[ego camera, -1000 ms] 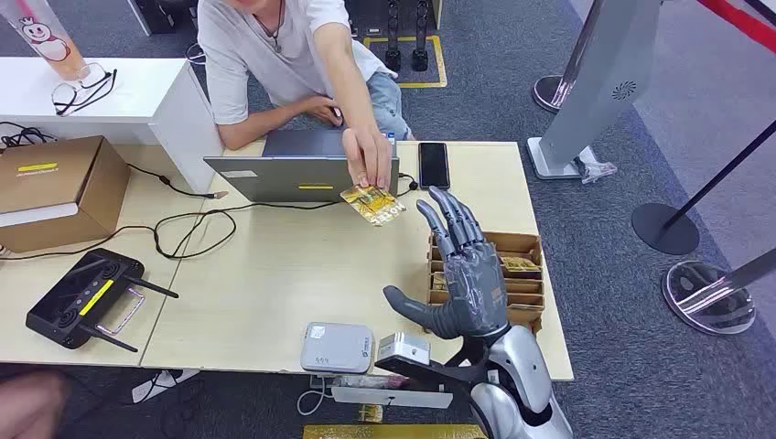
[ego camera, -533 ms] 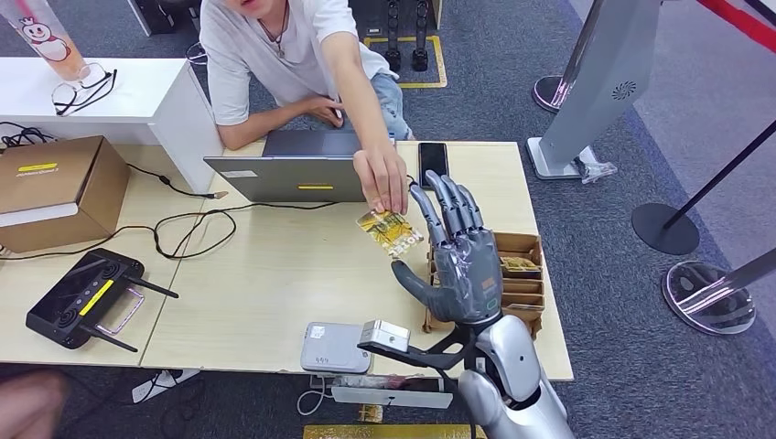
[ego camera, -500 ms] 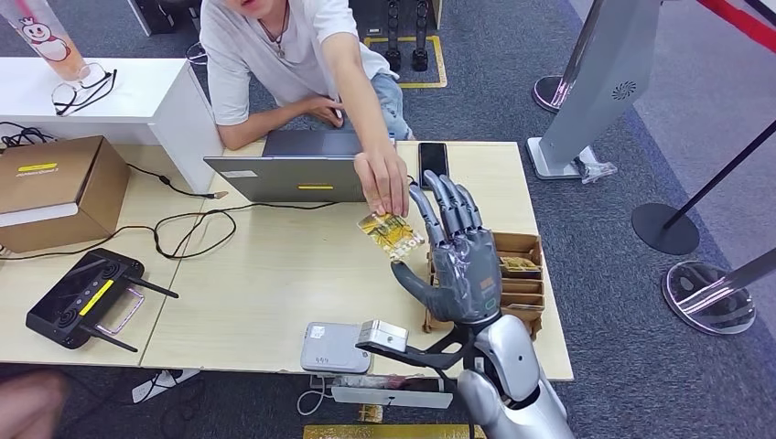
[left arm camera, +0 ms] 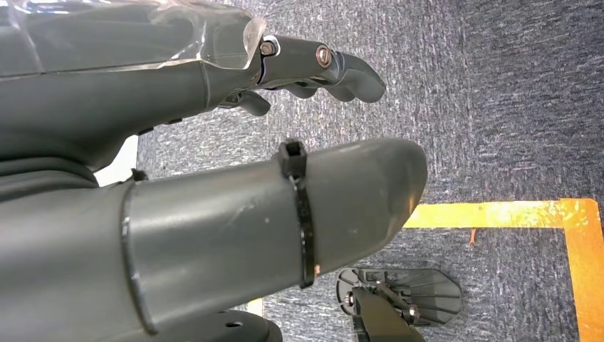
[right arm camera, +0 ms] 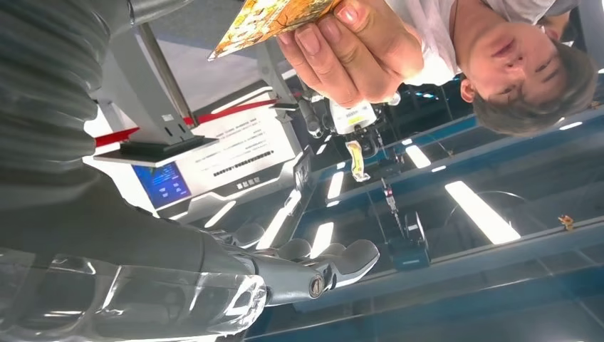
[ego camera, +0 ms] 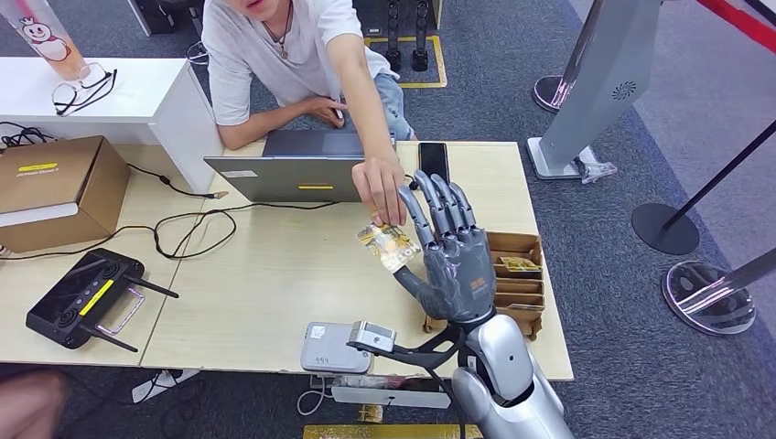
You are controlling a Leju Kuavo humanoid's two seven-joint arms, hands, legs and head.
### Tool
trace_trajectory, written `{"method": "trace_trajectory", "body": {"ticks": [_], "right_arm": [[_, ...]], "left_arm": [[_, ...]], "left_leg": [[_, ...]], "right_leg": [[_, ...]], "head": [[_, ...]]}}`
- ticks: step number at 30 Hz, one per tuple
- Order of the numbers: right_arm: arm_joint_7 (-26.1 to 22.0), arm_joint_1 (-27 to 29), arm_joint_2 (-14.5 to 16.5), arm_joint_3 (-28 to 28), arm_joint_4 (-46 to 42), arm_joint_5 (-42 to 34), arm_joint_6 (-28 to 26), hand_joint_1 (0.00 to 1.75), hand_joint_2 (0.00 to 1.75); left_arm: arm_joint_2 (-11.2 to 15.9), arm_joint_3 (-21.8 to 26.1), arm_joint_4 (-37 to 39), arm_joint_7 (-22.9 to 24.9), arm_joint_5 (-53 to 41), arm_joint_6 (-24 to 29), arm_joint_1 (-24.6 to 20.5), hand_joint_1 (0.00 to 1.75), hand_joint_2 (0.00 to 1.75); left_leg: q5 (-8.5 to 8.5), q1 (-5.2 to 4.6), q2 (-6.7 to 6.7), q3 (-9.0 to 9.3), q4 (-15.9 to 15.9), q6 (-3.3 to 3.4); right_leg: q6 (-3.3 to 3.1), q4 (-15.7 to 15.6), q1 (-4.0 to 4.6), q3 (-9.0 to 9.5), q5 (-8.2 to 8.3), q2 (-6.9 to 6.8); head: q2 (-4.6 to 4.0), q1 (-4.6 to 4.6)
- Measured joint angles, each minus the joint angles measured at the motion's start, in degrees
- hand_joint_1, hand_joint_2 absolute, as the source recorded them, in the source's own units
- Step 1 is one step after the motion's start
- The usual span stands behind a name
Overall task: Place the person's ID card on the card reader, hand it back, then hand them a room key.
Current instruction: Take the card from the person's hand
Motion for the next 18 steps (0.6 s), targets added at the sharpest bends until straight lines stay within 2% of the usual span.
{"method": "trace_trajectory", "body": {"ticks": [3,5,6,7,9,11,15,18], "right_arm": [[0.8,0.0,0.0,0.1,0.0,2.3,-0.4,0.01,1.75],[1.4,0.0,0.0,0.1,0.0,3.8,-0.8,0.13,1.75],[1.7,0.0,0.0,0.2,0.0,4.5,-0.9,0.28,1.75],[2.0,0.0,0.0,0.2,0.0,5.0,-1.0,0.51,1.75],[2.4,0.0,0.0,0.3,0.0,5.7,-1.1,1.10,1.75],[2.6,0.0,0.0,0.4,0.0,5.8,-1.0,1.50,1.75],[2.8,0.0,0.0,0.4,0.0,5.8,-1.0,1.72,1.75],[2.8,0.0,0.0,0.4,0.0,5.9,-1.0,1.75,1.75]], "left_arm": [[0.0,0.0,0.0,0.0,0.0,0.0,0.0,0.00,0.00],[0.0,0.1,0.0,0.0,0.0,0.0,0.0,0.00,0.00],[0.0,0.1,0.0,-0.1,0.0,0.0,0.0,0.00,0.00],[-0.1,0.1,0.0,-0.1,0.0,0.0,0.0,0.00,0.00],[-0.1,0.1,0.0,-0.2,0.0,0.0,0.0,0.00,0.00],[-0.1,0.1,0.0,-0.2,0.0,0.1,0.1,0.00,0.00],[-0.1,0.1,0.0,-0.4,0.0,0.1,0.1,0.00,0.00],[-0.1,0.1,0.0,-0.5,0.0,0.2,0.1,0.00,0.00]], "left_leg": [[0.00,0.00,0.00,0.00,0.0,0.00],[0.00,0.00,0.00,0.00,0.0,0.00],[0.00,0.00,0.00,0.00,0.0,0.00],[0.00,0.00,0.00,0.00,0.0,0.00],[0.00,0.00,0.00,0.00,0.0,0.00],[0.00,0.00,0.00,0.00,0.0,0.00],[0.00,0.00,0.00,0.00,0.0,0.00],[0.00,0.00,0.00,0.00,0.0,0.00]], "right_leg": [[0.00,0.0,0.00,0.00,0.00,0.00],[0.00,0.0,0.00,0.00,0.00,0.00],[0.00,0.0,0.00,0.00,0.00,0.00],[0.00,0.0,0.00,0.00,0.00,0.00],[0.00,0.0,0.00,0.00,0.00,0.00],[0.00,0.0,0.00,0.00,0.00,0.00],[0.00,0.0,0.00,0.00,0.00,0.00],[0.00,0.0,0.00,0.00,0.00,0.00]], "head": [[0.00,0.00],[0.00,0.00],[0.00,0.00],[0.00,0.00],[0.00,0.00],[0.00,0.00],[0.00,0.00],[0.00,0.00]]}}
